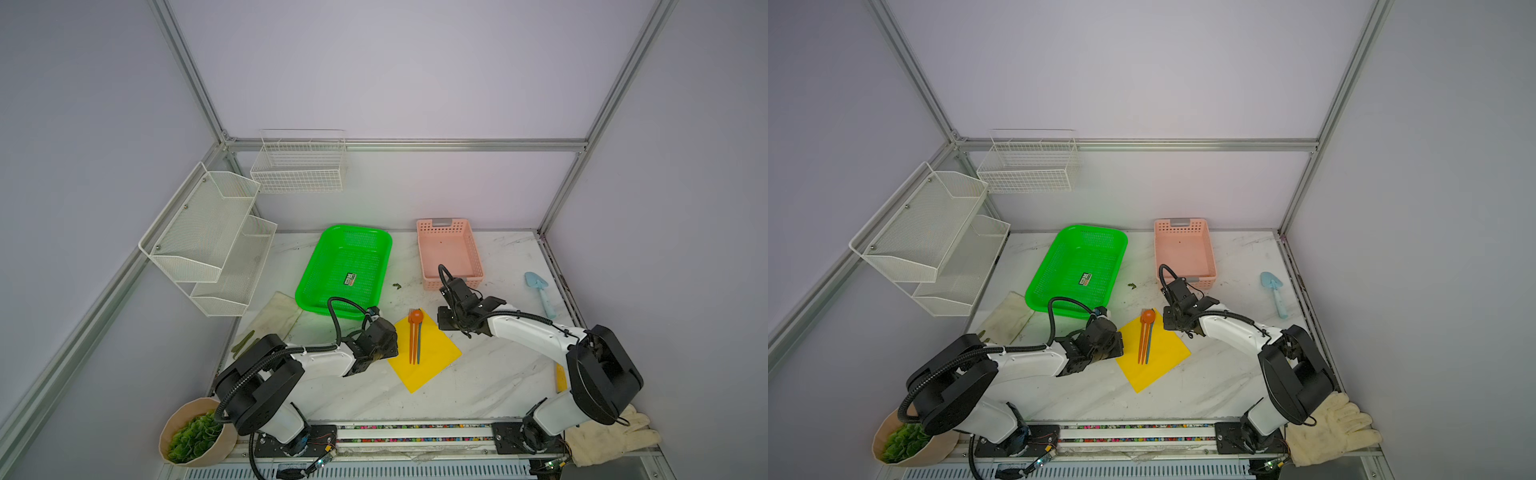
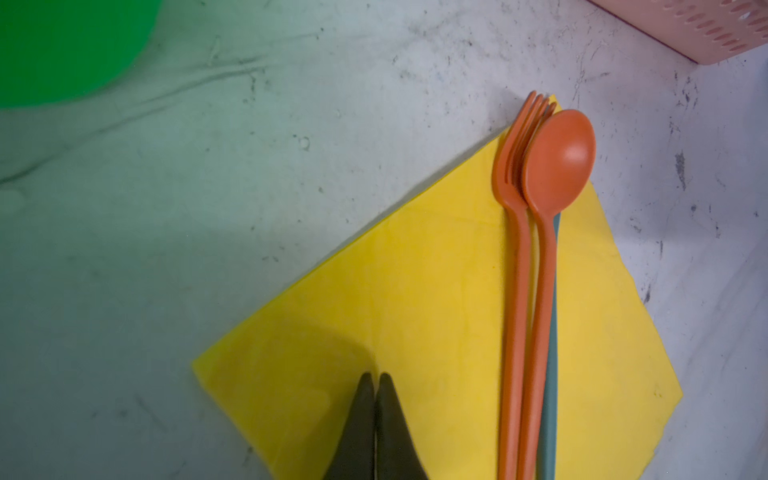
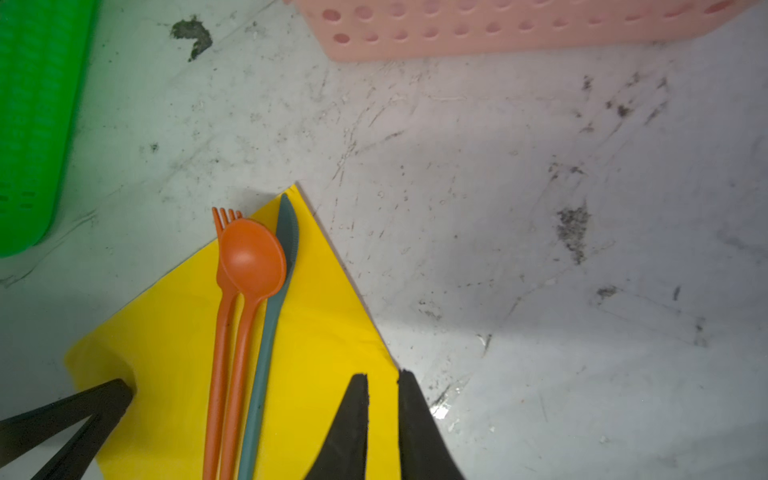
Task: Place the utensils on the paper napkin and roll it up
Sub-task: 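Raise the right gripper off the utensils while the left gripper moves over the napkin, then move the right gripper to the napkin corner nearest the robot and pinch it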
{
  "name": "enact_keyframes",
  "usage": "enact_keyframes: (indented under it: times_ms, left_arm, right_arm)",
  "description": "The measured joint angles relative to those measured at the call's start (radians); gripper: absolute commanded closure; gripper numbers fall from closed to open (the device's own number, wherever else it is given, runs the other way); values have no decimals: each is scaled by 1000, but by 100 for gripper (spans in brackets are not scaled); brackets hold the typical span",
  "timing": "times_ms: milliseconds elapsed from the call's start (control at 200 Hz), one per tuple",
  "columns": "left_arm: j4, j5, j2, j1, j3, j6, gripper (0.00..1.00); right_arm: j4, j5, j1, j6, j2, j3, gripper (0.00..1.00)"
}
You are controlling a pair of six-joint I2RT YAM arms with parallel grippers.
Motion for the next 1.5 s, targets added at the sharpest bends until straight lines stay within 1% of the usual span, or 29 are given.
enact_keyframes:
  times_ms: [125,205,265,410,500,590,760,935,1060,1115,1185,1500]
  left_arm:
    - [1,-3,-12,-7,-11,-15,94]
    - [-10,-3,-23,-10,-12,-15,91]
    - [-31,-2,-39,-14,-12,-14,82]
    - [-126,-4,-135,-21,-13,-4,56]
    - [-174,-23,-223,-19,-11,13,49]
    - [-230,-53,-293,-12,-7,32,49]
    - [-331,-82,-370,26,1,75,50]
    - [-369,-89,-452,58,1,102,51]
    - [-383,-89,-473,66,1,111,52]
    - [-388,-89,-478,66,1,118,52]
    - [-396,-89,-490,66,1,121,53]
    - [-428,-93,-579,92,1,127,54]
  right_arm:
    - [3,-10,46,-35,1,-2,67]
    - [6,-25,73,-81,-17,-12,52]
    - [5,-33,93,-105,-50,-25,48]
    - [-21,-30,178,-156,-150,-32,46]
    - [-39,-21,248,-168,-166,-29,47]
    - [-74,-7,339,-173,-158,-25,46]
    - [-159,39,511,-161,-116,15,46]
    - [-208,48,647,-124,-84,18,46]
    - [-209,61,730,-91,-33,18,49]
    - [-211,67,750,-82,-9,15,50]
    - [-217,84,755,-71,16,12,55]
    - [-236,143,752,-54,87,12,57]
